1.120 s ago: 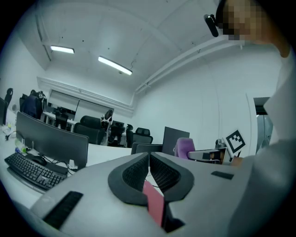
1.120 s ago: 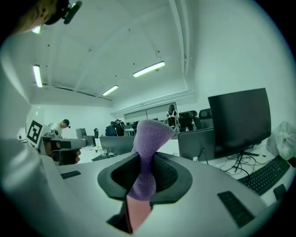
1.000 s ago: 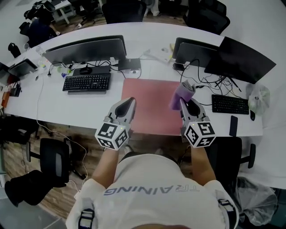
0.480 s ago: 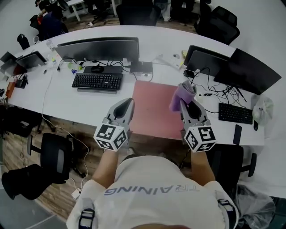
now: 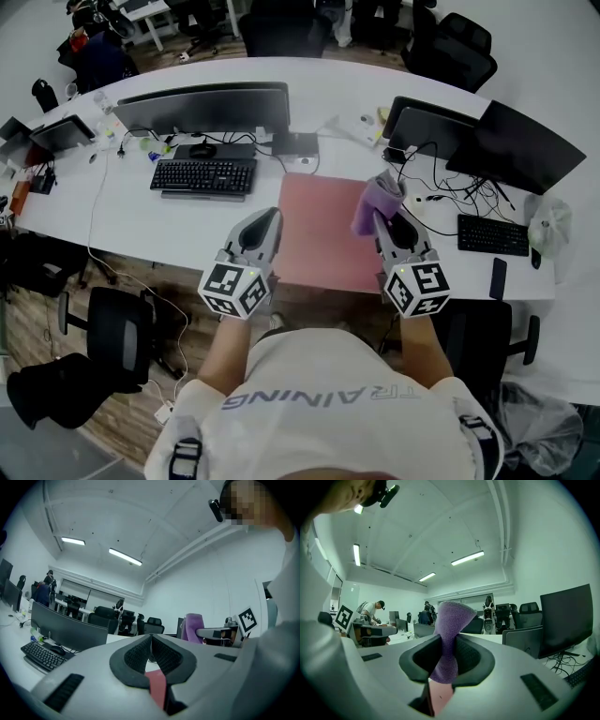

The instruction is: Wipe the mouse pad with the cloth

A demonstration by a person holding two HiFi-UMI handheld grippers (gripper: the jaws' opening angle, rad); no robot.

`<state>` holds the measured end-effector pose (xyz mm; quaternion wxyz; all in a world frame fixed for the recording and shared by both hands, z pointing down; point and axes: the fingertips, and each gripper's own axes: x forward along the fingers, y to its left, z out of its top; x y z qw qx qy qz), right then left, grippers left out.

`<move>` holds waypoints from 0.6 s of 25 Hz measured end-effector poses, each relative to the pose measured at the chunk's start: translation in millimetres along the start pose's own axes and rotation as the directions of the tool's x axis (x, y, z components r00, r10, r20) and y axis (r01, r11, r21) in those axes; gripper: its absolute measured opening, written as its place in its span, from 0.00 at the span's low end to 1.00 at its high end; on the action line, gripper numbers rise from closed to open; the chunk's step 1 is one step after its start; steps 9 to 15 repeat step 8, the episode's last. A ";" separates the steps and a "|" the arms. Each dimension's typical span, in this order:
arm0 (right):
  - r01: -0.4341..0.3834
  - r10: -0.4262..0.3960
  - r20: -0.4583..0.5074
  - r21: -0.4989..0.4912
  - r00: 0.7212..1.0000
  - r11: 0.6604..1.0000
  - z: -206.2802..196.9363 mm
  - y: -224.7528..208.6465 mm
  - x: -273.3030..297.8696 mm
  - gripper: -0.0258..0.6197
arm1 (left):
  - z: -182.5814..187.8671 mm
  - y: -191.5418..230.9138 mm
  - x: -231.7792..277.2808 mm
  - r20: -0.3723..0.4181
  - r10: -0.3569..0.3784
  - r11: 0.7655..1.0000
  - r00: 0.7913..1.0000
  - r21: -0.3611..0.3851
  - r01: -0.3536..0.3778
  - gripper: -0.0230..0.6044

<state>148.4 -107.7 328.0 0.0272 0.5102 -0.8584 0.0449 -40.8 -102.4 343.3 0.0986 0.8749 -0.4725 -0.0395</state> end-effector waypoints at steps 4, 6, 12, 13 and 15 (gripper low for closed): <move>0.004 -0.004 -0.009 0.006 1.000 1.000 1.3 -2.0 0.5 0.18 | -0.2 -3.9 2.9 -0.003 -0.017 1.000 1.000 -0.007 0.017 0.10; 0.004 -0.004 -0.009 0.004 1.000 1.000 3.6 -2.7 0.7 0.18 | 1.0 -6.0 2.9 0.000 -0.024 1.000 1.000 -0.009 0.024 0.10; 0.004 -0.004 -0.009 -0.003 1.000 1.000 6.3 -3.0 1.1 0.18 | 2.8 -7.6 2.4 0.005 -0.029 1.000 1.000 -0.009 0.029 0.10; 0.004 -0.004 -0.009 -0.003 1.000 1.000 6.3 -3.0 1.1 0.18 | 2.8 -7.6 2.4 0.005 -0.029 1.000 1.000 -0.009 0.029 0.10; 0.004 -0.004 -0.009 -0.003 1.000 1.000 6.3 -3.0 1.1 0.18 | 2.8 -7.6 2.4 0.005 -0.029 1.000 1.000 -0.009 0.029 0.10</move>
